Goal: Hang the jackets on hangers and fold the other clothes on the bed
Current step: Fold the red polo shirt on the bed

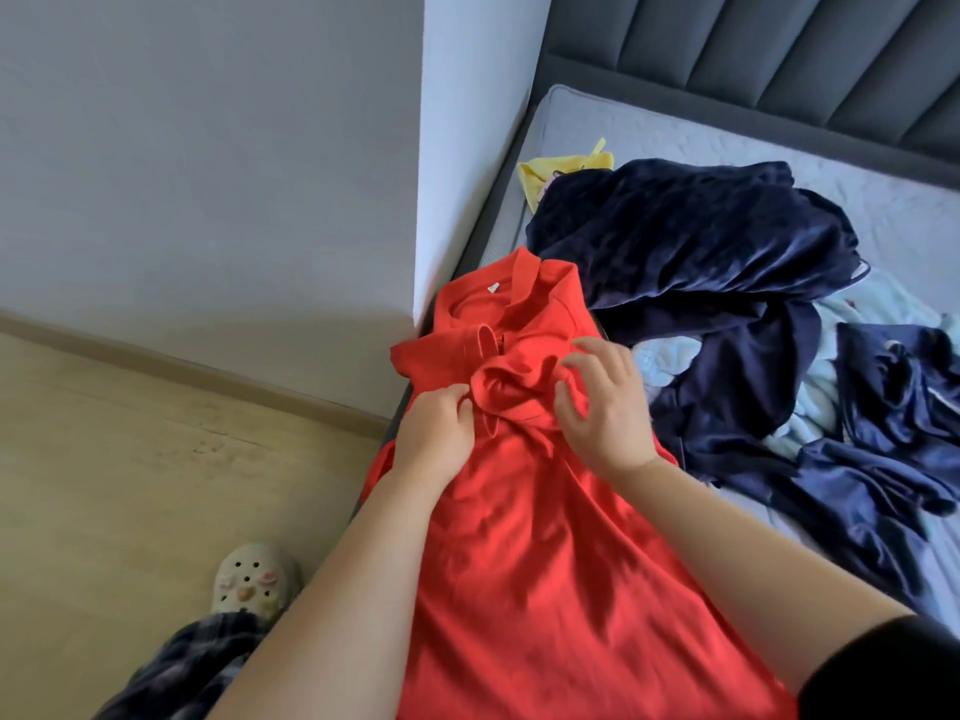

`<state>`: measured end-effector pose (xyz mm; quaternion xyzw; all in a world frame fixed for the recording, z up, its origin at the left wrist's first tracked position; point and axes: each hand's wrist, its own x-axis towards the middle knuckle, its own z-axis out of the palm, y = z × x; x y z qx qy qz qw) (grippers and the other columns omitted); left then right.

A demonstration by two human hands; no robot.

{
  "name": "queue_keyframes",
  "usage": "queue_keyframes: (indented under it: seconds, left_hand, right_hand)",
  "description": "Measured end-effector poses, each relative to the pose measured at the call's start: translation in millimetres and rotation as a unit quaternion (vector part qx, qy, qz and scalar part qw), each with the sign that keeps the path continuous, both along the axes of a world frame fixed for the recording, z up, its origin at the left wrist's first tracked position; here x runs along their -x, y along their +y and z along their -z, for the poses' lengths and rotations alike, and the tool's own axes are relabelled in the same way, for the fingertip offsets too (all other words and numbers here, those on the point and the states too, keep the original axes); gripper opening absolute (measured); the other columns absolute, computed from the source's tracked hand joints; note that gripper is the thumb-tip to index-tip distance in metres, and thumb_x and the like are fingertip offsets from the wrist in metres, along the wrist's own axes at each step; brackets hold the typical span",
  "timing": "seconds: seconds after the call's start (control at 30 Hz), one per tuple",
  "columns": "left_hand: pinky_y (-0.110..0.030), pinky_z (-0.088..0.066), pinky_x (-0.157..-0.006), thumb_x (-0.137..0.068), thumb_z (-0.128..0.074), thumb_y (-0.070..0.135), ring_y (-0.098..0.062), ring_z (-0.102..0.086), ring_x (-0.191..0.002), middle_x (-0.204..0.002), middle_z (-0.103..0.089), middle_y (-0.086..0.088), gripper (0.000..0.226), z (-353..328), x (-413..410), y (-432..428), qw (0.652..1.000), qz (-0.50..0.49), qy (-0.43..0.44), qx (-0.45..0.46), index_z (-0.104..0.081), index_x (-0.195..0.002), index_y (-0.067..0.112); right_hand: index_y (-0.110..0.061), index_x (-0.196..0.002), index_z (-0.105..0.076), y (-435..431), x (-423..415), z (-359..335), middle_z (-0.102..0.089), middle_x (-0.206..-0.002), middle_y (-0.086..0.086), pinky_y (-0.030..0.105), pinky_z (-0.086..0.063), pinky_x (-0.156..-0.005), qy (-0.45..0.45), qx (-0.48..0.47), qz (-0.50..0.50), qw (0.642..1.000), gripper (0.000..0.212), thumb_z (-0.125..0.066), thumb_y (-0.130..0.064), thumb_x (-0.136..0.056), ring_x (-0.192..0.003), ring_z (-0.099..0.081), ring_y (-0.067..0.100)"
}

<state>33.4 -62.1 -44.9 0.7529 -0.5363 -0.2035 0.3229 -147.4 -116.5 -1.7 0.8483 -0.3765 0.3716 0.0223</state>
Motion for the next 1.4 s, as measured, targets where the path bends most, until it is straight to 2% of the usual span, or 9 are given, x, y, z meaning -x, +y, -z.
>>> queue_keyframes:
  seconds: [0.33, 0.47, 0.67, 0.77, 0.9, 1.03, 1.13, 1.27, 1.4]
  left_hand:
    - [-0.032, -0.037, -0.103, -0.091, -0.052, 0.015, -0.021, -0.048, -0.128, -0.137, -0.054, -0.001, 0.049, -6.8, 7.1, -5.3, 0.992, 0.001, 0.128, 0.001, -0.046, -0.139, 0.022]
    - [-0.033, -0.036, -0.103, -0.088, -0.056, 0.008, -0.024, -0.046, -0.127, -0.138, -0.050, -0.005, 0.058, -12.5, 9.0, -11.4, 0.996, 0.031, 0.067, 0.057, -0.041, -0.143, 0.020]
    - [-0.037, -0.041, -0.076, -0.093, -0.049, 0.014, -0.028, -0.051, -0.105, -0.114, -0.055, -0.005, 0.035, -23.4, 10.5, -34.9, 0.975, 0.071, -0.210, 0.019, -0.058, -0.126, 0.021]
    - [-0.037, -0.043, -0.075, -0.093, -0.051, 0.015, -0.031, -0.059, -0.097, -0.104, -0.062, -0.006, 0.023, -20.3, 8.7, -35.1, 0.991, -0.005, -0.122, 0.045, -0.067, -0.110, 0.016]
    - [-0.027, -0.045, -0.090, -0.088, -0.047, 0.000, -0.024, -0.062, -0.102, -0.106, -0.070, -0.008, 0.030, -22.6, -8.1, -37.8, 0.969, -0.122, 0.198, 0.081, -0.072, -0.102, 0.011]
    - [-0.031, -0.037, -0.106, -0.091, -0.044, 0.003, -0.028, -0.051, -0.123, -0.130, -0.060, -0.011, 0.039, -11.8, -18.6, -35.1, 0.993, -0.035, 0.095, 0.065, -0.064, -0.123, 0.011]
    - [-0.040, -0.024, -0.114, -0.099, -0.042, 0.023, -0.029, -0.029, -0.139, -0.151, -0.035, -0.010, 0.040, 5.5, -13.8, -34.1, 0.991, 0.128, -0.002, -0.039, -0.051, -0.138, 0.019]
    - [-0.026, -0.019, -0.115, -0.097, -0.046, 0.012, -0.026, -0.033, -0.138, -0.148, -0.040, -0.011, 0.041, 11.0, -20.2, -35.6, 0.991, 0.083, 0.101, 0.029, -0.049, -0.139, 0.011]
    - [-0.034, -0.030, -0.110, -0.091, -0.049, 0.005, -0.030, -0.040, -0.132, -0.143, -0.042, -0.016, 0.051, 14.1, -38.3, -43.7, 0.971, -0.132, 0.198, -0.011, -0.039, -0.142, 0.006]
  right_hand:
    - [-0.009, -0.115, -0.055, -15.5, -12.0, 10.0, -0.059, -0.117, 0.009, 0.042, -0.042, -0.094, -0.006, -0.376, 0.300, 0.877, 0.057, -0.066, -0.052, -0.078, -0.116, -0.051, 0.031]
    - [-0.008, -0.090, -0.065, -10.3, -20.2, 8.9, -0.064, -0.096, 0.010, 0.040, -0.041, -0.087, -0.025, -0.312, 0.253, 0.915, 0.016, -0.063, -0.019, -0.079, -0.100, -0.054, 0.031]
    - [-0.004, -0.089, -0.071, 14.1, -8.1, 11.7, -0.063, -0.088, 0.014, 0.047, -0.043, -0.081, 0.044, -0.182, 0.143, 0.972, 0.012, -0.064, -0.004, -0.079, -0.089, -0.053, 0.036]
    - [-0.004, -0.085, -0.072, 17.6, -0.8, 8.2, -0.062, -0.080, 0.013, 0.047, -0.045, -0.070, 0.091, -0.126, 0.123, 0.980, 0.008, -0.065, -0.004, -0.080, -0.079, -0.055, 0.037]
    - [-0.012, -0.092, -0.072, 14.8, 10.7, 13.9, -0.064, -0.089, 0.009, 0.043, -0.044, -0.076, 0.249, -0.117, 0.062, 0.959, 0.016, -0.061, -0.007, -0.081, -0.089, -0.057, 0.034]
    - [-0.015, -0.140, -0.045, 12.4, 13.3, 26.6, -0.045, -0.142, 0.011, 0.041, -0.027, -0.109, 0.267, -0.210, 0.078, 0.937, 0.046, -0.047, -0.027, -0.096, -0.130, -0.039, 0.032]
    - [-0.022, -0.142, -0.041, 3.6, 5.7, 33.4, -0.038, -0.149, 0.005, 0.045, -0.022, -0.111, 0.388, -0.228, 0.079, 0.890, 0.046, -0.034, -0.040, -0.100, -0.137, -0.032, 0.026]
    - [-0.003, -0.093, -0.066, -21.8, -15.2, 21.6, -0.063, -0.101, 0.018, 0.046, -0.038, -0.091, 0.142, -0.208, 0.126, 0.959, 0.022, -0.048, -0.017, -0.094, -0.101, -0.055, 0.037]
    - [-0.002, -0.129, -0.048, -64.4, -35.3, 3.3, -0.048, -0.131, 0.018, 0.037, -0.029, -0.104, -0.053, -0.288, 0.210, 0.933, 0.046, -0.061, -0.021, -0.089, -0.123, -0.041, 0.034]
